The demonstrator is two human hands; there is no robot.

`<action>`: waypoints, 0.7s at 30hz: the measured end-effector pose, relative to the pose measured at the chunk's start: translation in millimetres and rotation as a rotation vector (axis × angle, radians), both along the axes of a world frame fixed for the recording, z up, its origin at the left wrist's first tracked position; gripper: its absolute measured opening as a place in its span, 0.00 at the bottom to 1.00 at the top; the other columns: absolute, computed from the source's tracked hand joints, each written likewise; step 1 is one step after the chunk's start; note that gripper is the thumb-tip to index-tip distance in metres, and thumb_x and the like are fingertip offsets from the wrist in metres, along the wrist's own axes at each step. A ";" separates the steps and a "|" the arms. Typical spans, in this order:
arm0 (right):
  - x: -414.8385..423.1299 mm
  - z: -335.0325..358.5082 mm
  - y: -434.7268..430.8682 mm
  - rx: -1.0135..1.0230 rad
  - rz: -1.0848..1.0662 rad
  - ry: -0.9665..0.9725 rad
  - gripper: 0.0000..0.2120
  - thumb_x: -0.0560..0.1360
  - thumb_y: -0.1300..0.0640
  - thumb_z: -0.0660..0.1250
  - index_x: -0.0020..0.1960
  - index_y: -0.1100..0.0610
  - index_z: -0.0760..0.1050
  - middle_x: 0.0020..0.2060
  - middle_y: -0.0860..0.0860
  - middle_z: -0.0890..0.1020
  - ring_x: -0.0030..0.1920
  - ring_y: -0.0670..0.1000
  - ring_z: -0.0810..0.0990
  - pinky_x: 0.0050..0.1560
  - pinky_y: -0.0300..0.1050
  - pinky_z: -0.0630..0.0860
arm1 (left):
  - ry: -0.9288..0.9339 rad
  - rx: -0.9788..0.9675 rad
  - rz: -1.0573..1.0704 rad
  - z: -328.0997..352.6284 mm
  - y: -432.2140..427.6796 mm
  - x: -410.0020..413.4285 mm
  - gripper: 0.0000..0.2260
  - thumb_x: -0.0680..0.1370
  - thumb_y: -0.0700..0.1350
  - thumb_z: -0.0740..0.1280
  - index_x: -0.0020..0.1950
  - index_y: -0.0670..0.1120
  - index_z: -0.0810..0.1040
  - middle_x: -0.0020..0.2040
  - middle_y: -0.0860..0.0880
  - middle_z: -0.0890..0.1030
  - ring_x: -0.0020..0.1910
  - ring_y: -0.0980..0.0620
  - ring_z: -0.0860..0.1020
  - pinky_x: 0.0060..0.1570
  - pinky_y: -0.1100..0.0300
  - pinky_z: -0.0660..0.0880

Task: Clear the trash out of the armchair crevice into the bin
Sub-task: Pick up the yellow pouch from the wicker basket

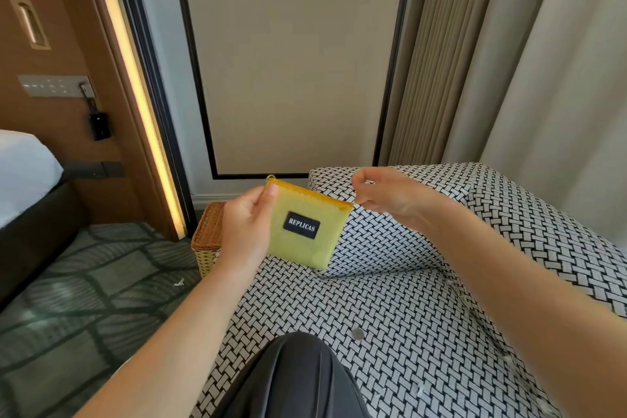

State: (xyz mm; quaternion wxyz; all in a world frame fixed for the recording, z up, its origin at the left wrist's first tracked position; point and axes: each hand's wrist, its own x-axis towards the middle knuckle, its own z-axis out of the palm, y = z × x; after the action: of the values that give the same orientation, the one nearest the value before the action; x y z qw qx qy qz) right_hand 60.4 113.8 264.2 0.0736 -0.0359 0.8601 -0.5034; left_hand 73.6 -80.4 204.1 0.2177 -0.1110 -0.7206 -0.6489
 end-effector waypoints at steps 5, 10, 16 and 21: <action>1.6 -9.4 6.2 0.223 -0.010 0.076 0.07 0.76 0.63 0.57 0.44 0.56 0.73 0.37 0.49 0.74 0.38 0.48 0.71 0.39 0.38 0.68 | -0.006 -0.047 -0.066 -5.8 3.3 0.8 0.30 0.76 0.61 0.60 0.42 0.30 0.73 0.32 0.36 0.72 0.33 0.49 0.69 0.37 0.57 0.65; 6.1 -14.9 8.2 0.303 0.243 0.032 0.13 0.80 0.49 0.55 0.58 0.52 0.74 0.51 0.44 0.77 0.41 0.46 0.77 0.38 0.39 0.73 | -0.157 0.140 -0.102 -12.0 2.8 -3.1 0.21 0.76 0.58 0.60 0.44 0.40 0.79 0.40 0.38 0.77 0.39 0.47 0.74 0.44 0.51 0.72; 10.2 -46.8 -0.6 0.079 0.185 0.238 0.10 0.79 0.61 0.59 0.44 0.63 0.77 0.24 0.49 0.76 0.25 0.43 0.74 0.30 0.38 0.72 | -0.414 0.349 -0.104 -29.5 13.1 3.1 0.13 0.79 0.54 0.58 0.46 0.49 0.79 0.41 0.52 0.83 0.46 0.50 0.80 0.53 0.46 0.76; 21.5 -79.6 -10.9 0.043 0.145 0.292 0.13 0.79 0.62 0.60 0.38 0.52 0.76 0.22 0.45 0.75 0.24 0.43 0.75 0.28 0.36 0.72 | -0.862 0.622 -0.220 -64.6 26.1 14.2 0.25 0.74 0.63 0.60 0.66 0.51 0.67 0.60 0.45 0.74 0.60 0.44 0.73 0.57 0.36 0.70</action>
State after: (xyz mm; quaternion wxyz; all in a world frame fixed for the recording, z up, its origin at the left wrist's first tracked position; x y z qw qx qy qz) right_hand 81.9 102.9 184.5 -0.0153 -0.1690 0.8674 -0.4678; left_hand 87.7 -54.2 139.6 -0.1441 0.1599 -0.5027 -0.8373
